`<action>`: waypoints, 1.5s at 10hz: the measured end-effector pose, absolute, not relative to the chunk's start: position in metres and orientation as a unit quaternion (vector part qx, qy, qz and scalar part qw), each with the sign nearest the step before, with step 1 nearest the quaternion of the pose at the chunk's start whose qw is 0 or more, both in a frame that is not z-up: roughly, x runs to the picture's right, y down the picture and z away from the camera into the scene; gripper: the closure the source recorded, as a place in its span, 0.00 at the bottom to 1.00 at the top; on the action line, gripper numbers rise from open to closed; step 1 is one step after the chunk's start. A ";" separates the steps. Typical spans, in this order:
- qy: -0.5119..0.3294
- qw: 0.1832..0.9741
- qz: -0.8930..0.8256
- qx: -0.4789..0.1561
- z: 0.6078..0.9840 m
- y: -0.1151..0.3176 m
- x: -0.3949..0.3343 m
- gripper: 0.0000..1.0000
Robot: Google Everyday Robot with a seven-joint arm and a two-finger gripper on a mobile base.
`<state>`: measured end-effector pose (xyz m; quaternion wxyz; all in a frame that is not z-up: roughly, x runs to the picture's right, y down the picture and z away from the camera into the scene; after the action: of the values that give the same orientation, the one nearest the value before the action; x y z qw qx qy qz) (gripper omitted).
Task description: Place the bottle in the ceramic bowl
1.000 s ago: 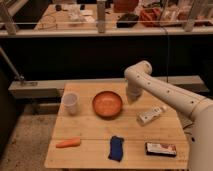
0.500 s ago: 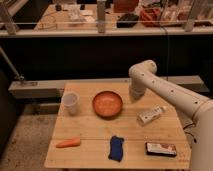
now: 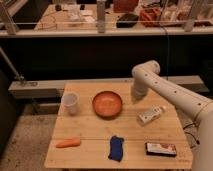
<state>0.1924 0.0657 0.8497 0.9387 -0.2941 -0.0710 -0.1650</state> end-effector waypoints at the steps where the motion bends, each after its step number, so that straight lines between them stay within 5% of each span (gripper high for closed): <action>1: -0.071 0.939 -0.163 -0.294 0.850 0.067 0.195 0.85; 15: -0.079 0.942 -0.141 -0.293 0.848 0.071 0.206 0.81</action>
<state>0.2064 0.0713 0.8478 0.9424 -0.2928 -0.0793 -0.1407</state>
